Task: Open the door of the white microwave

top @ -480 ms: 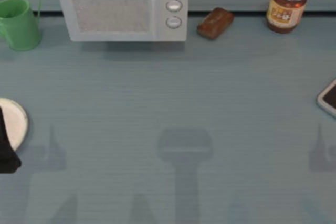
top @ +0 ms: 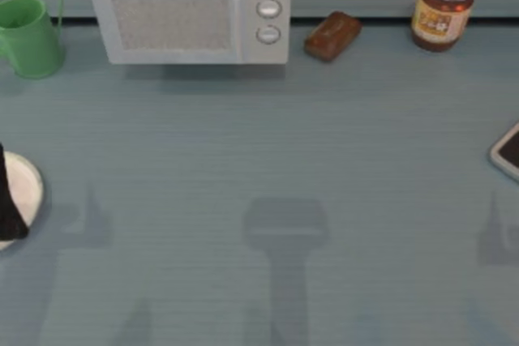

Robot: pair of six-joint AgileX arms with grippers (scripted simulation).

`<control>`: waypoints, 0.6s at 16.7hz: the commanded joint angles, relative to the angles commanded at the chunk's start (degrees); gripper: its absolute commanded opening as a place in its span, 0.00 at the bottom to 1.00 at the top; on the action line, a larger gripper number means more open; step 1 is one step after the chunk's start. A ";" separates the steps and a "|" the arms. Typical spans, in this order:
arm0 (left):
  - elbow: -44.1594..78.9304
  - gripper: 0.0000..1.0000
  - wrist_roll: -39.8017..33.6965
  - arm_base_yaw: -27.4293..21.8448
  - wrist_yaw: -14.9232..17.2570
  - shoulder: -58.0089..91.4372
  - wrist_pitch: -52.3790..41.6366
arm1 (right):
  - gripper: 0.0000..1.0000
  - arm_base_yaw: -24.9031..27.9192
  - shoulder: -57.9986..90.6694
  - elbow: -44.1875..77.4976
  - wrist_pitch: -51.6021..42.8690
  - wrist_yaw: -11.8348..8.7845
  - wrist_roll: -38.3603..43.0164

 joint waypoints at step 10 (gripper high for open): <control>57.58 1.00 -12.51 -13.37 -6.24 52.41 -28.96 | 1.00 0.00 0.00 0.00 0.00 0.00 0.00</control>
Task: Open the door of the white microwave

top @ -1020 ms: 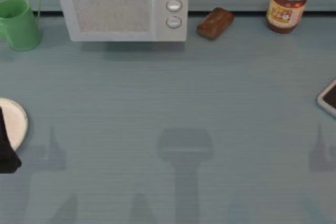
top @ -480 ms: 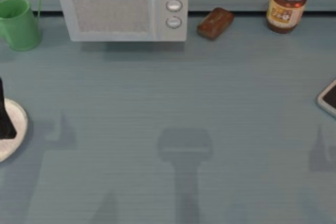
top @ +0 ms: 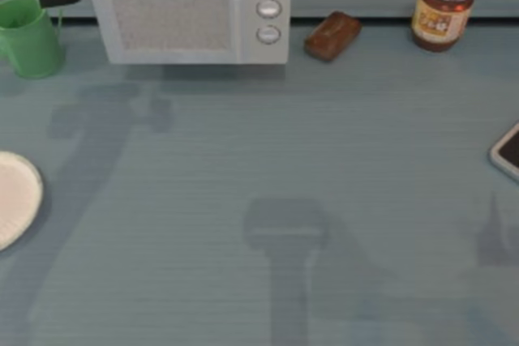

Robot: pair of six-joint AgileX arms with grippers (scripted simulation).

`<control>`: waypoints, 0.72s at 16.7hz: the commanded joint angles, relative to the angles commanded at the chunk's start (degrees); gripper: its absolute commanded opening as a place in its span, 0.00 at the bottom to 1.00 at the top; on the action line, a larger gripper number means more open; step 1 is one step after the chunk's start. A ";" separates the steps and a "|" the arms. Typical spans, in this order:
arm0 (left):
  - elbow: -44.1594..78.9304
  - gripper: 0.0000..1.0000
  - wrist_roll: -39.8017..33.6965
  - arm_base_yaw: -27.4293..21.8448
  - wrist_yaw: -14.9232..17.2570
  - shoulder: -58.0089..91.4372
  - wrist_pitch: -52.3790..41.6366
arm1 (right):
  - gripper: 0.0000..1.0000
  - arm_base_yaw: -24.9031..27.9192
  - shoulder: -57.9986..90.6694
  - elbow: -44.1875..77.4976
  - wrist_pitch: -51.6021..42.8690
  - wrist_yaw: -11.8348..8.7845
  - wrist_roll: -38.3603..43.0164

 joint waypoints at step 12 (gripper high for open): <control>63.98 1.00 -12.80 -14.36 -7.09 59.72 -32.62 | 1.00 0.00 0.00 0.00 0.00 0.00 0.00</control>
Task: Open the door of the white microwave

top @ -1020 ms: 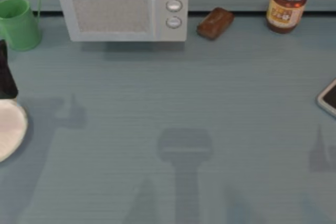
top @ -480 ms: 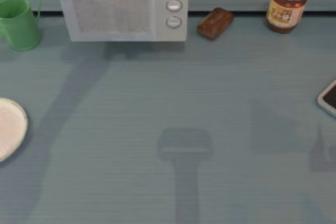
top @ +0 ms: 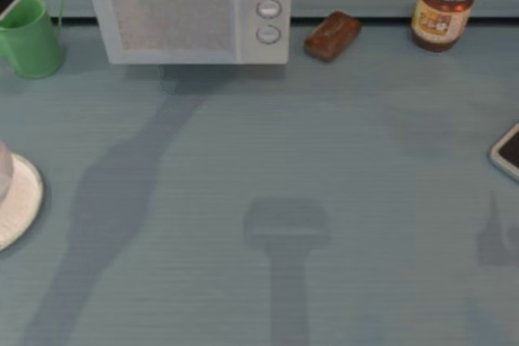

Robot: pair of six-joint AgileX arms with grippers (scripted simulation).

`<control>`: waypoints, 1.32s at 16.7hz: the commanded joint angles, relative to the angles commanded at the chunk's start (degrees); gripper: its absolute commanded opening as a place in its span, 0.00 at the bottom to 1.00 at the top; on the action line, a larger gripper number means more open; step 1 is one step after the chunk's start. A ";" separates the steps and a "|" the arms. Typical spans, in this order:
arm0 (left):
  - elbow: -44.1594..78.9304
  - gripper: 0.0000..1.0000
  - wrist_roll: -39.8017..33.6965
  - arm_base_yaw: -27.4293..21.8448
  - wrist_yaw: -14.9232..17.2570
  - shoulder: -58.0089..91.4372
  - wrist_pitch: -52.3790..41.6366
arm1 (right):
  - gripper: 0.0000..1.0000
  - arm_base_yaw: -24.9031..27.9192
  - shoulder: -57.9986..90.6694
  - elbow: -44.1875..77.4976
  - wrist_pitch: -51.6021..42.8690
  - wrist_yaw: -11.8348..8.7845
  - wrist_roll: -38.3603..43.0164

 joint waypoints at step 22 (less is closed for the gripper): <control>-0.84 1.00 1.32 1.03 0.26 12.04 8.75 | 1.00 0.00 0.00 0.00 0.00 0.00 0.00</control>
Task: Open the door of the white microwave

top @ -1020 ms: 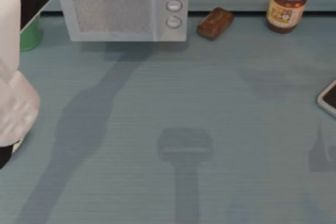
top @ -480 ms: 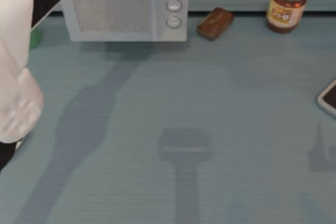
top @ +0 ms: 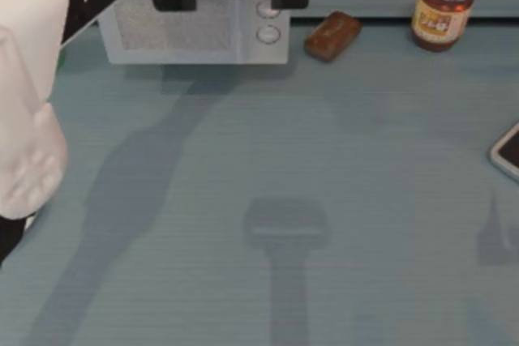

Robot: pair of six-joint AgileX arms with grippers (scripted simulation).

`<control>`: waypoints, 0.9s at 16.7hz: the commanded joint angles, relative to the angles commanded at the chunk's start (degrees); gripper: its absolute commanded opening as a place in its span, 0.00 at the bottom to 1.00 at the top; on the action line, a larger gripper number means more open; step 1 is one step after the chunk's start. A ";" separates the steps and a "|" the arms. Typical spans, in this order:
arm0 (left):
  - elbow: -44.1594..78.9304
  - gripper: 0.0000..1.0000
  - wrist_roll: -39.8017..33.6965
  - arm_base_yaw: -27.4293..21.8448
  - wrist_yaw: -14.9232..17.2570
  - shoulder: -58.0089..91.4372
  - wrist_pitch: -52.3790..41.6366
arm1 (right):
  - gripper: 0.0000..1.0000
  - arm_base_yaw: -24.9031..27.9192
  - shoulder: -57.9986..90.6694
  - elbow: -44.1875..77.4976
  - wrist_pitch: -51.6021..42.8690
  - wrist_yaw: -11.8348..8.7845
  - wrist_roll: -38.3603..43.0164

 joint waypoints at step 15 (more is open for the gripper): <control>0.00 0.00 0.00 0.00 0.00 0.00 0.00 | 1.00 0.00 0.00 0.00 0.00 0.00 0.00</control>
